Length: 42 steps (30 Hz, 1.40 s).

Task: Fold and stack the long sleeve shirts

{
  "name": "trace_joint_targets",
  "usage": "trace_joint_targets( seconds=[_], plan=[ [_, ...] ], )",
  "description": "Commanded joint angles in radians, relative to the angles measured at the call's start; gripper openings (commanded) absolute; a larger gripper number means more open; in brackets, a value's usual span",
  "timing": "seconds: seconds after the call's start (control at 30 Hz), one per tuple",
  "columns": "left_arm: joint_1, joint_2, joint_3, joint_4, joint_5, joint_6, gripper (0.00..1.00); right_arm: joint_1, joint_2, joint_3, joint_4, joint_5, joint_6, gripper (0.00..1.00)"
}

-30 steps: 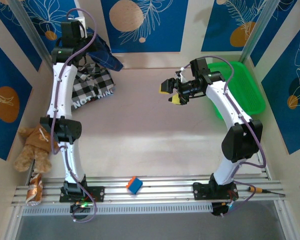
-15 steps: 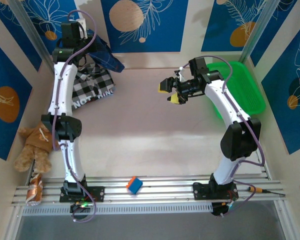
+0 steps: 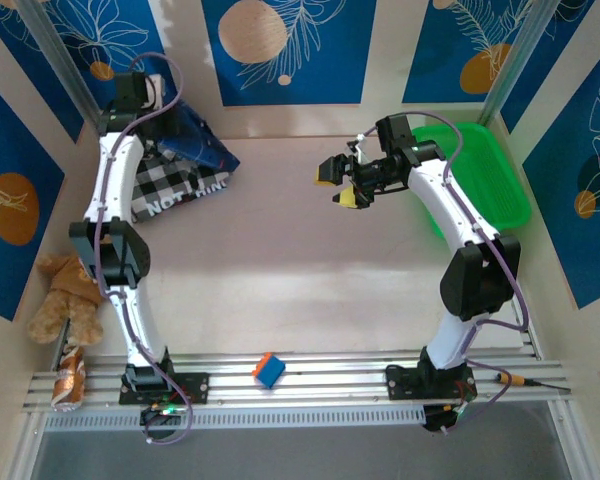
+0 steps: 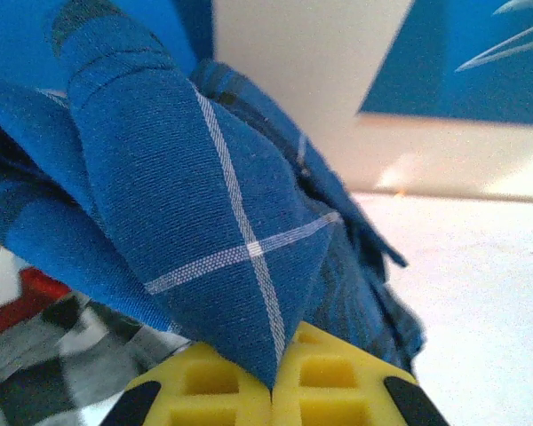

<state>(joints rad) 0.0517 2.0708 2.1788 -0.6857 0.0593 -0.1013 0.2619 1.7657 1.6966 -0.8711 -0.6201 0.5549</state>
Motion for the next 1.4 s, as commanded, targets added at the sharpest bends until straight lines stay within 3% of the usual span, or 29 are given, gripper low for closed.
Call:
trace_joint_targets(
  seconds=[0.0, 0.23, 0.93, 1.1, 1.17, 1.37],
  plan=[
    [0.041, -0.086, -0.092, 0.087, -0.017, 0.029, 0.00, 0.007, 0.026, 0.028, -0.002, -0.053, 0.017, 0.87],
    [0.124, -0.185, -0.329, 0.174, -0.062, 0.006, 0.00, 0.022, 0.057, 0.064, -0.026, -0.058, 0.010, 0.87],
    [0.238, -0.042, -0.387, 0.148, -0.058, -0.059, 0.00, 0.048, 0.071, 0.064, -0.066, -0.049, 0.001, 0.87],
    [0.261, 0.013, -0.357, 0.088, -0.075, -0.135, 0.22, 0.055, 0.070, 0.072, -0.086, -0.040, -0.008, 0.87],
    [0.271, 0.024, -0.349, 0.077, -0.078, -0.173, 0.44, 0.055, 0.068, 0.069, -0.090, -0.039, -0.009, 0.87],
    [0.291, -0.004, -0.252, 0.064, -0.060, -0.230, 0.89, 0.060, 0.062, 0.067, -0.108, -0.035, -0.025, 0.87]
  ],
)
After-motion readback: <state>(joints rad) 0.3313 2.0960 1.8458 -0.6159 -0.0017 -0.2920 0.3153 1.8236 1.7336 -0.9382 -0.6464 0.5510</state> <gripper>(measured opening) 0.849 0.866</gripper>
